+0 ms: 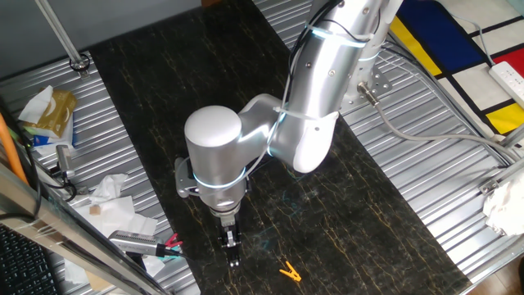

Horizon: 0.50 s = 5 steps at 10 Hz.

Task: Use the gripper to push the small block from left to right

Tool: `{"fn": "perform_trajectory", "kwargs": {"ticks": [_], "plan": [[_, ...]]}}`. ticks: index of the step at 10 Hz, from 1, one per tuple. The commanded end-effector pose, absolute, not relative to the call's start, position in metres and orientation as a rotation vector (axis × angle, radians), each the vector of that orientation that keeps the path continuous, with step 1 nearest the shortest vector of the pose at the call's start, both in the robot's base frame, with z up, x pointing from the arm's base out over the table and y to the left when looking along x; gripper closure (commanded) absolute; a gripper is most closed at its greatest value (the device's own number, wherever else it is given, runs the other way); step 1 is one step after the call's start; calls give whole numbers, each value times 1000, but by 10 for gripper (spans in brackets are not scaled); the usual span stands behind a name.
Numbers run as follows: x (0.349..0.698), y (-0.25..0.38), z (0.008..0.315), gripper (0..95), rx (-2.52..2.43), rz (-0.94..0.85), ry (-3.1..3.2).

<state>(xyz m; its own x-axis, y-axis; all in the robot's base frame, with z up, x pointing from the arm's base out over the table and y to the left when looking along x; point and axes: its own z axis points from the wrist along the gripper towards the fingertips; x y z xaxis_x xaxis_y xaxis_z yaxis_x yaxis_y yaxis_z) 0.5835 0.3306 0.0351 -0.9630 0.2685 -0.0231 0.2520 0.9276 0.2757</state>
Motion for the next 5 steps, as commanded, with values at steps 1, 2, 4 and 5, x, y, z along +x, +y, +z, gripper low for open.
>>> {"fn": "perform_trajectory", "kwargs": {"ticks": [1, 2, 4, 5], "plan": [[584, 333, 35, 190, 410, 423, 3023], [584, 334, 35, 190, 411, 429, 3021], [584, 340, 37, 190, 411, 432, 3019], [584, 342, 37, 190, 411, 431, 3018]]}}
